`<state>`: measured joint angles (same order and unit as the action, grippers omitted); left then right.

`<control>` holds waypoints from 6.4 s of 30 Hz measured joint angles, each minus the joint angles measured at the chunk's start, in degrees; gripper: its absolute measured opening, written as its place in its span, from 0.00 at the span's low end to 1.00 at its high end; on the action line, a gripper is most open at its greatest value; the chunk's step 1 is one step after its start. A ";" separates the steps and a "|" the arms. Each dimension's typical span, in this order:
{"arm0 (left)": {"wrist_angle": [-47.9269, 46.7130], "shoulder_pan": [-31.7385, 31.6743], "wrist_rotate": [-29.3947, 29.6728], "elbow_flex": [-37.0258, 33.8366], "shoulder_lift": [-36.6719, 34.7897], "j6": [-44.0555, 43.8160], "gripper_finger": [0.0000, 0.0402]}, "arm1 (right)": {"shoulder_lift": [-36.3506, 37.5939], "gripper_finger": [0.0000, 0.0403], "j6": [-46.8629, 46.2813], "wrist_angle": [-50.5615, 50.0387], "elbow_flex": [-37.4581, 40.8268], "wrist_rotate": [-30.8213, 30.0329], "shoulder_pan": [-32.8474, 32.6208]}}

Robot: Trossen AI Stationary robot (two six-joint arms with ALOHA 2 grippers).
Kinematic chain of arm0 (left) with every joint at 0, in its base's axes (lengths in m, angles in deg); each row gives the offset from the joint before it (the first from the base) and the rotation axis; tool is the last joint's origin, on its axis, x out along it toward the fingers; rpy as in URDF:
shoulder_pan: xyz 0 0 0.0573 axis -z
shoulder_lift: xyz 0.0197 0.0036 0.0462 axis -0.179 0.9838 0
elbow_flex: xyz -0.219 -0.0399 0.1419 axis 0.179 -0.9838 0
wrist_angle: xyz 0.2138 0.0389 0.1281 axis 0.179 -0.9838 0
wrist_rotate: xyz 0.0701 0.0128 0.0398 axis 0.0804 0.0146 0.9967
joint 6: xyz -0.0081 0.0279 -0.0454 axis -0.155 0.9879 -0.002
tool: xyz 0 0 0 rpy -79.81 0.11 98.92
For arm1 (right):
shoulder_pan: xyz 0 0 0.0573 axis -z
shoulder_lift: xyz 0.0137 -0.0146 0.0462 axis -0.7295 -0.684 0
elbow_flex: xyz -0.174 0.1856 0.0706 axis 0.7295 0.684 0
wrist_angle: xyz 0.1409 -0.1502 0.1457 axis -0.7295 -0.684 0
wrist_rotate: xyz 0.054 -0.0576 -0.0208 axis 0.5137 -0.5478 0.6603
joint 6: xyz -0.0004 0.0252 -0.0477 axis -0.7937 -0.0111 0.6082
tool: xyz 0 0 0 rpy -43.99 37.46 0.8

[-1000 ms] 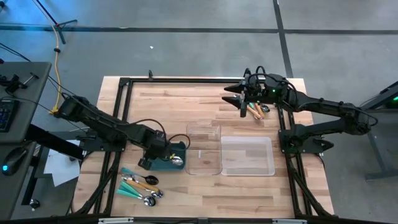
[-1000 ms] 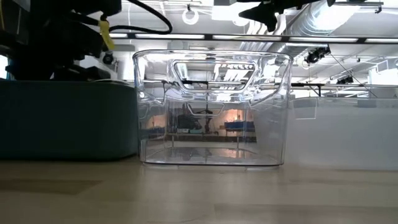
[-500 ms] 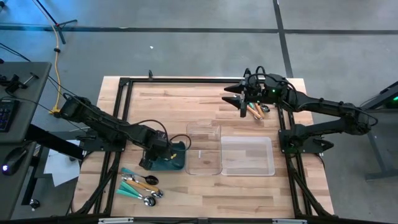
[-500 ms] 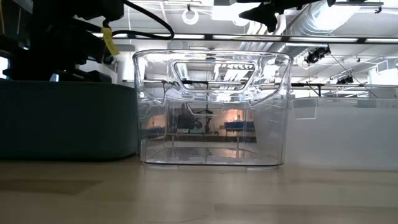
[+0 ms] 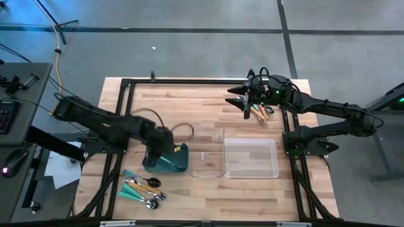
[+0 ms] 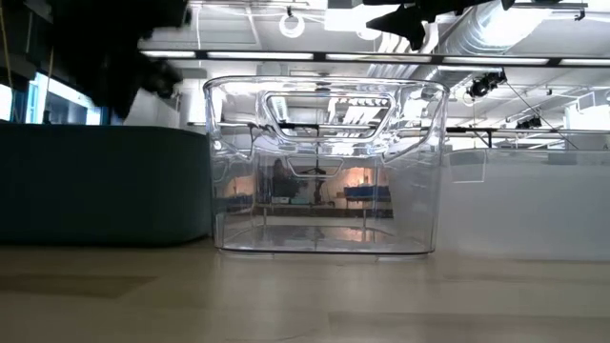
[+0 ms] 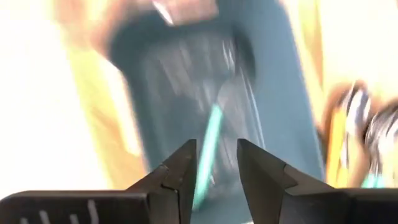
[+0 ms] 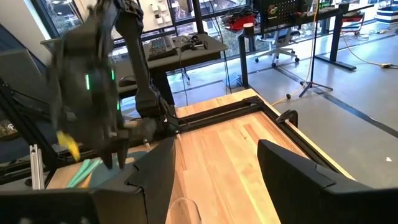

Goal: Sort silverware by color (type)
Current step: Put the orange spoon into the transparent bin

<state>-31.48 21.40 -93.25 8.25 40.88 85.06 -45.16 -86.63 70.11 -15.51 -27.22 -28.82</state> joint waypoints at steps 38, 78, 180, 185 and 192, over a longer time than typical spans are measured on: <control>74.38 -21.58 2.12 -21.12 -22.63 -10.49 0.02 | -1.37 0.53 6.08 1.25 0.02 1.42 -0.12; 72.01 -21.57 -4.06 -21.08 -22.63 -9.36 0.00 | -2.43 0.11 7.89 4.16 0.02 1.45 -2.92; 70.70 -21.57 -2.12 -21.06 -22.61 -9.38 0.00 | -42.23 0.22 -0.52 -44.86 -6.72 -7.59 25.07; 70.71 -21.57 -1.38 -21.06 -22.61 -9.38 0.00 | -42.25 0.10 -0.18 -44.82 -6.71 -7.04 25.05; 70.71 -21.57 0.05 -21.06 -22.61 -9.38 0.00 | -40.95 0.07 0.27 -45.06 -7.14 -6.28 24.70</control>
<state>39.23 -0.17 -93.20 -12.81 18.27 75.68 -86.12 -86.35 25.05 -22.65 -33.50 -4.12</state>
